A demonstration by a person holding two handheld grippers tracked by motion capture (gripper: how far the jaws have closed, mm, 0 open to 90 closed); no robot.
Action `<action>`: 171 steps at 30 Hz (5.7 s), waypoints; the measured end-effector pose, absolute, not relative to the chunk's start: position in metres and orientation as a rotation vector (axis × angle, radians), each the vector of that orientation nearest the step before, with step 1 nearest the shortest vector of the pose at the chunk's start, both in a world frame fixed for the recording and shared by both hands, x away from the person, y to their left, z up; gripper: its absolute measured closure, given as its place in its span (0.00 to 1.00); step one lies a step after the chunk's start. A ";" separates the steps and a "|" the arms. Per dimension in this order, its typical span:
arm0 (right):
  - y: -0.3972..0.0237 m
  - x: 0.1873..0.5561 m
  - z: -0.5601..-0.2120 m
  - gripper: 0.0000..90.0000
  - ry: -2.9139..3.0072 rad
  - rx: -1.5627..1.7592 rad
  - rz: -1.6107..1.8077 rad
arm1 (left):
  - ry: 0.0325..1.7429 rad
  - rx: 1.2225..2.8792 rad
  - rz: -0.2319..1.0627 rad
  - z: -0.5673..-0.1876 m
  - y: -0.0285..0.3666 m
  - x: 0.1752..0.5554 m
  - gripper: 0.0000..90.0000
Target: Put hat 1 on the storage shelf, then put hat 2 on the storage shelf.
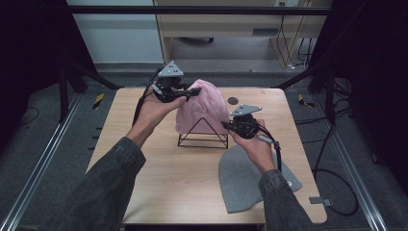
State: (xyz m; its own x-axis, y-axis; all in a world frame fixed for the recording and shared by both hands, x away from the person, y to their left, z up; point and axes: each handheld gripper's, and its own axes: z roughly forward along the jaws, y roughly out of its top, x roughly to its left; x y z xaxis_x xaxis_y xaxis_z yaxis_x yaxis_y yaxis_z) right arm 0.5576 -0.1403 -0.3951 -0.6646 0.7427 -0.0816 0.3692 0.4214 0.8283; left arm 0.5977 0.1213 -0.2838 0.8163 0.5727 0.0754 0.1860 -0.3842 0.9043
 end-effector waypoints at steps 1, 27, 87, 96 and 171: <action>-0.140 0.558 -0.396 0.92 2.242 0.946 1.145 | 0.567 1.950 0.461 -0.285 0.120 0.597 0.76; -0.149 0.551 -0.415 0.73 2.267 1.017 1.096 | 0.577 2.030 0.438 -0.311 0.110 0.584 0.78; -0.250 0.553 -0.482 0.61 2.371 1.366 0.757 | 0.769 2.081 0.348 -0.422 0.202 0.505 0.13; -0.250 0.554 -0.482 0.66 2.374 1.381 0.736 | 0.802 2.119 0.344 -0.437 0.214 0.501 0.13; -0.101 0.459 -0.286 0.96 2.341 0.506 1.327 | 0.595 2.060 0.085 -0.449 0.214 0.478 0.11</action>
